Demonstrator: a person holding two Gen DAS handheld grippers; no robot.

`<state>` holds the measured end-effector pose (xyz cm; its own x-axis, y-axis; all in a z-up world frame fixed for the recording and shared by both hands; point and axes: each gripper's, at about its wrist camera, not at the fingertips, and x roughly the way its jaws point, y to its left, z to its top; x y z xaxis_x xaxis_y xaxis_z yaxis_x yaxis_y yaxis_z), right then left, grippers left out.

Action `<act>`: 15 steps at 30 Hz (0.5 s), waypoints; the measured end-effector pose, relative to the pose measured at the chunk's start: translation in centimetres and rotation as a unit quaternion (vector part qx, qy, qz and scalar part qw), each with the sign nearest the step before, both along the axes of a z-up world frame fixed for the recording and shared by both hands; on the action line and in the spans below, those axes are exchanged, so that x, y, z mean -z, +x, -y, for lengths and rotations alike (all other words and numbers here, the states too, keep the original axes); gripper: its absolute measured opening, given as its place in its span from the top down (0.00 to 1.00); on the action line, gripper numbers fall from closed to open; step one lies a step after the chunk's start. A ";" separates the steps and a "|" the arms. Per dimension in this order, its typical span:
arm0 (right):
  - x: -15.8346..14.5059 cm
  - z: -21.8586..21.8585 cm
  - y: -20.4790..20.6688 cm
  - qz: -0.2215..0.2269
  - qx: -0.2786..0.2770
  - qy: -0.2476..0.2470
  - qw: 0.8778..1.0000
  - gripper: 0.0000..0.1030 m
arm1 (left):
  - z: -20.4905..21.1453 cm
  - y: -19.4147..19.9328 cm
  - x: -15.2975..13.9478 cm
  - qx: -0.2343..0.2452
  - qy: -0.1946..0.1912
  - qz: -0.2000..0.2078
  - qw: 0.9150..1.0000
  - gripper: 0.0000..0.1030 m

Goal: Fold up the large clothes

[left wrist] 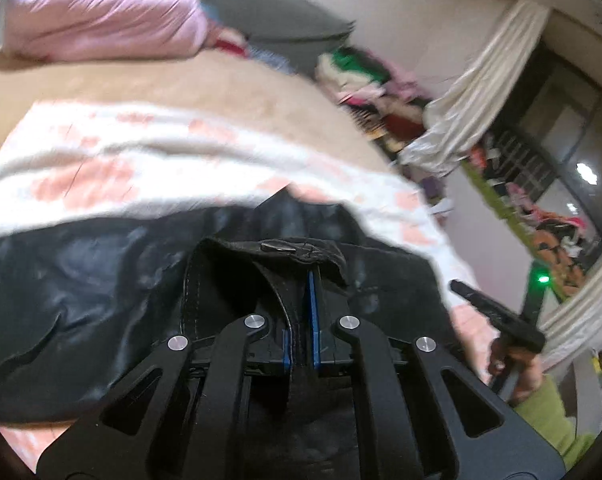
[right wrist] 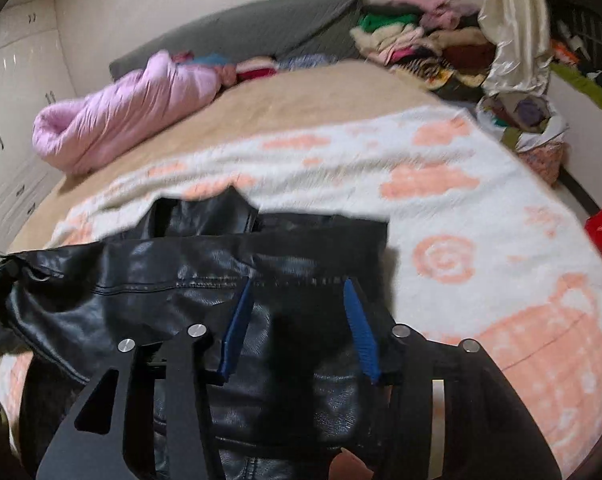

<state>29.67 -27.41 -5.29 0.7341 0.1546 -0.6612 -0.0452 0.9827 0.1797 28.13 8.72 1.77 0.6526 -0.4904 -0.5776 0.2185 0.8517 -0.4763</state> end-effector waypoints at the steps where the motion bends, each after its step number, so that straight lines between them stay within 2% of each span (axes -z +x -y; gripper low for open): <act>1: 0.4 -0.2 0.2 -0.006 -0.004 -0.003 1.000 0.59 | -0.1 0.6 1.4 -0.004 0.003 -0.020 1.000 0.99; 6: 2.1 -0.6 1.1 -0.037 -0.010 -0.018 0.999 0.58 | -0.5 1.1 4.5 -0.016 0.031 -0.056 0.998 0.99; 10: 4.1 0.1 2.0 -0.079 0.013 -0.041 0.996 0.61 | -1.1 1.2 6.4 -0.022 0.040 -0.082 0.996 0.96; 15: 5.3 1.1 2.1 -0.086 0.027 -0.021 0.996 0.61 | -1.3 1.3 7.7 -0.015 0.040 -0.088 0.995 0.95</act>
<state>31.74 -28.50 -10.56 0.6158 0.0882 -0.7830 0.0360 0.9895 0.1398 29.45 10.04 -5.93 0.5519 -0.4206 -0.7200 0.1120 0.8930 -0.4359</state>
